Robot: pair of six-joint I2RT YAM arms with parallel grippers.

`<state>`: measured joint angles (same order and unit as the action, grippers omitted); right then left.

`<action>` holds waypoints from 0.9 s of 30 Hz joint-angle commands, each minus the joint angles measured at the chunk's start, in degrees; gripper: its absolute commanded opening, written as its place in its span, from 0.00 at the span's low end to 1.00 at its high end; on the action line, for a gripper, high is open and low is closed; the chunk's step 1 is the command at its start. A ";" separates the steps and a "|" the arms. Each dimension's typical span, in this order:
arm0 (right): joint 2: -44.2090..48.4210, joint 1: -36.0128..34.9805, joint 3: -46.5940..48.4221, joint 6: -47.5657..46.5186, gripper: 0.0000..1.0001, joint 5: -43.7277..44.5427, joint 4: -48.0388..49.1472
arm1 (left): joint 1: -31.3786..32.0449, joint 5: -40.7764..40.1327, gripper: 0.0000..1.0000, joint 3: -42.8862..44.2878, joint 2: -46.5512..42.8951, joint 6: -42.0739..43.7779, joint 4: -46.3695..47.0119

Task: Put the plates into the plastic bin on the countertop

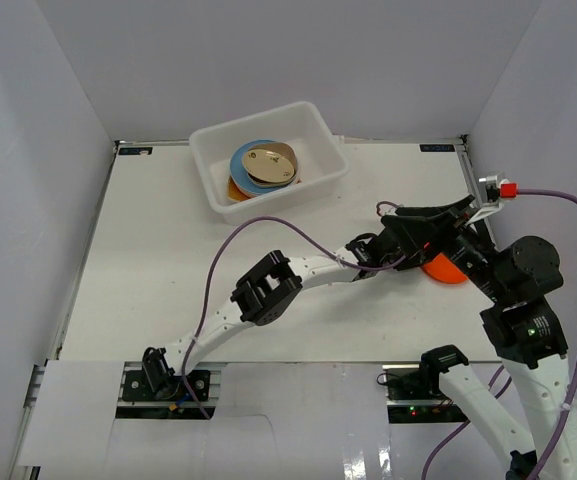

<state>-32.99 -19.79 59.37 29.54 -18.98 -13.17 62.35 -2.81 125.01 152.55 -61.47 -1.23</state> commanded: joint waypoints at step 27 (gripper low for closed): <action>-3.91 -0.25 -7.60 3.42 0.58 -1.84 12.28 | -30.06 -0.72 0.00 -42.30 -61.92 15.15 -13.07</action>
<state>-34.96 -19.90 53.58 31.77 -19.66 -5.41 39.42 -2.09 85.58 95.70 -48.49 -4.19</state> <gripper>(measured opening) 0.580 0.028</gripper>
